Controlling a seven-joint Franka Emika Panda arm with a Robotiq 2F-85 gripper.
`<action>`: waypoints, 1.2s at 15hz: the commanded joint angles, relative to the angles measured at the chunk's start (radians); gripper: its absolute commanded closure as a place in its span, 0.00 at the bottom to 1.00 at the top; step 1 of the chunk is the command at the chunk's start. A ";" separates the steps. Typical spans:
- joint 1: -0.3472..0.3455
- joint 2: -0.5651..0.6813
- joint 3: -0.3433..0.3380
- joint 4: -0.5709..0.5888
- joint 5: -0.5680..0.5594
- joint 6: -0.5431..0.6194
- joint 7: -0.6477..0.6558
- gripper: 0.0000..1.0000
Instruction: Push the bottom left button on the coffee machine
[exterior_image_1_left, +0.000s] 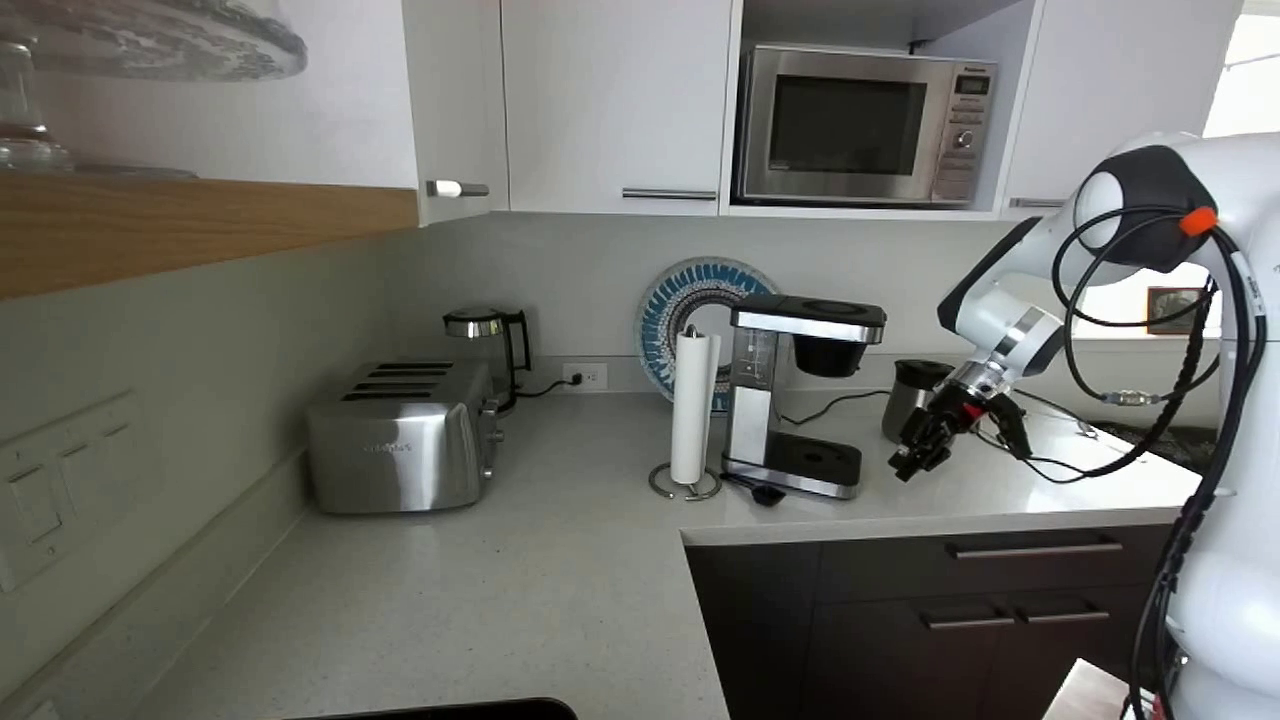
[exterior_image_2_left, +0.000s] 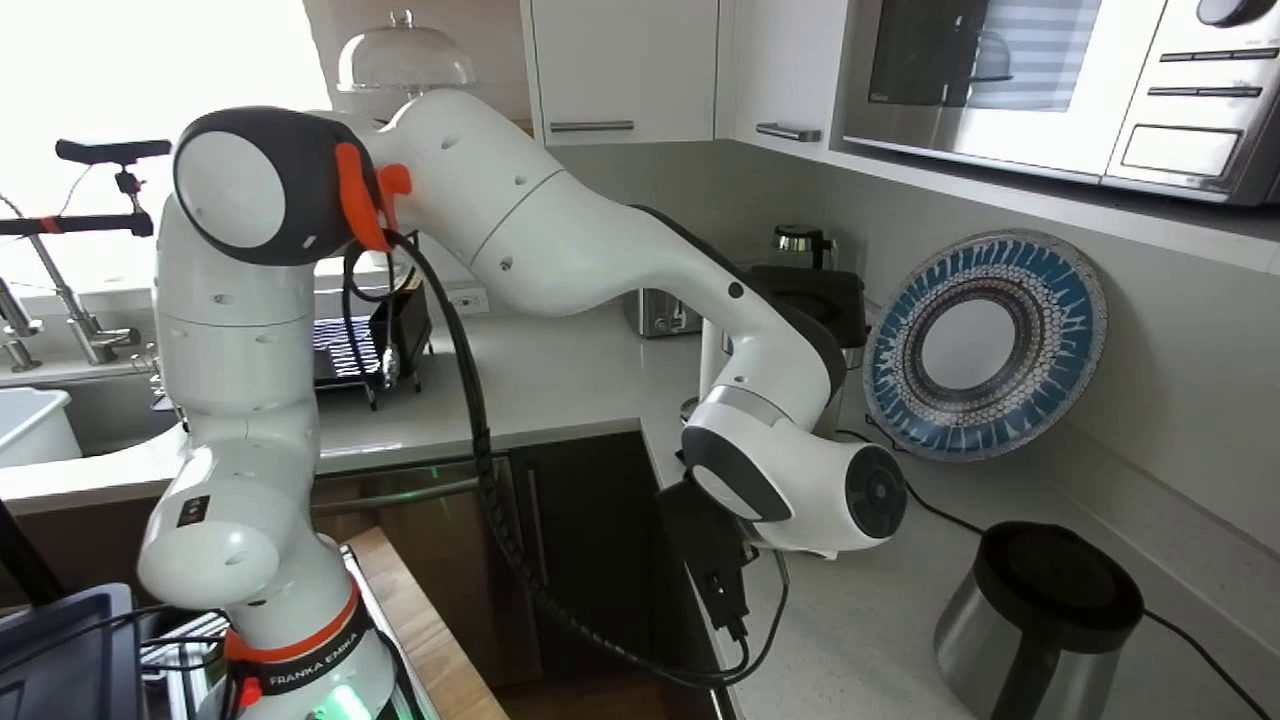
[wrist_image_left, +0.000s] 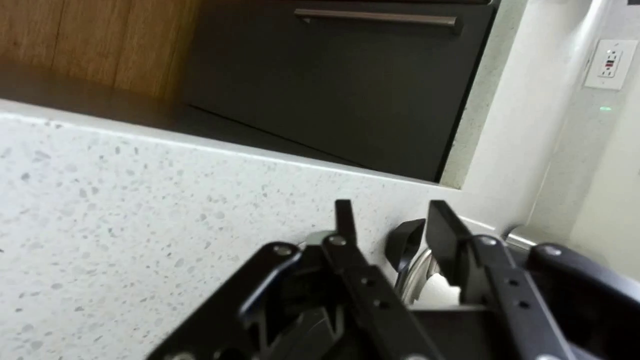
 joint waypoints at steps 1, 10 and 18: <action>-0.060 0.075 0.057 0.061 0.032 0.037 -0.010 0.87; -0.097 0.151 0.130 0.114 0.057 0.170 0.003 1.00; -0.097 0.164 0.160 0.124 0.074 0.240 0.054 1.00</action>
